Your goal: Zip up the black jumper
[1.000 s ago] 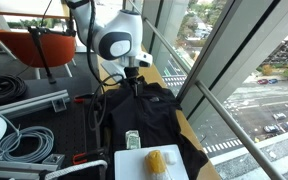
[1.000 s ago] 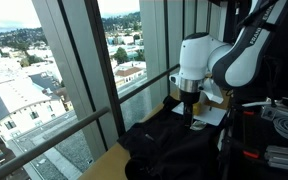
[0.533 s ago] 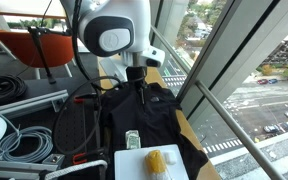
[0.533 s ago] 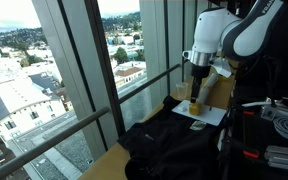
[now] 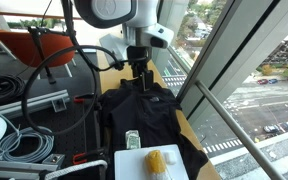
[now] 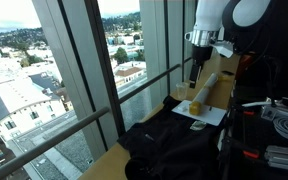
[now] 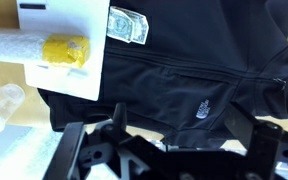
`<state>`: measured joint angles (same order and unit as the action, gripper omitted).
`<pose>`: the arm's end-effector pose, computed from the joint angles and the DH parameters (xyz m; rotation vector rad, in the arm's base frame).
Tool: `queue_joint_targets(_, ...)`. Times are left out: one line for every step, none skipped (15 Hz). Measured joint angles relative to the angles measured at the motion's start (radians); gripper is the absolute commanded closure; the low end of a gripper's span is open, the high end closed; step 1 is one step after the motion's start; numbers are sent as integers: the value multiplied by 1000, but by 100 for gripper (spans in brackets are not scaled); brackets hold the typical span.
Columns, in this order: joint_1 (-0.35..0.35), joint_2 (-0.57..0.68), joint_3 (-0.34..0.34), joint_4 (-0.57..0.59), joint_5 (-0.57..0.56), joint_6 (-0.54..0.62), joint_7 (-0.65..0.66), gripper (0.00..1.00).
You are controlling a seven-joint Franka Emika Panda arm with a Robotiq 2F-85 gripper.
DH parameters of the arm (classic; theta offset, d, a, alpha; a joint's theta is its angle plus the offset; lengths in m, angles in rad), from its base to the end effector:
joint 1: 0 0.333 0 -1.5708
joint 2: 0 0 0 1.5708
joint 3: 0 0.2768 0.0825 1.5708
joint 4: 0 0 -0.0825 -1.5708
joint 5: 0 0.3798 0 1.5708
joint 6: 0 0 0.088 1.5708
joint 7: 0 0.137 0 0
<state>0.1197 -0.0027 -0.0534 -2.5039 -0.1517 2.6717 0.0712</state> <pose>0.4834 0.0346 0.2346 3.0560 0.1905 0.2689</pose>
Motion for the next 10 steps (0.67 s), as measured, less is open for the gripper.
queue_joint_targets(-4,-13,10,3,25,-12,0,0)
queue_joint_targets(-8,-23,18,7,49,-23,0,0)
queue_joint_targets(-10,-30,24,10,69,-32,0,0)
queue_joint_targets(-12,-35,29,14,83,-43,0,0)
queue_joint_targets(-13,-37,32,17,93,-53,0,0)
queue_joint_targets(-14,-38,34,20,102,-62,0,0)
queue_joint_targets(-15,-38,35,21,104,-68,0,0)
queue_joint_targets(-17,-38,35,21,105,-76,0,0)
queue_joint_targets(-20,-38,35,21,104,-85,0,0)
queue_joint_targets(-23,-38,35,21,104,-90,0,0)
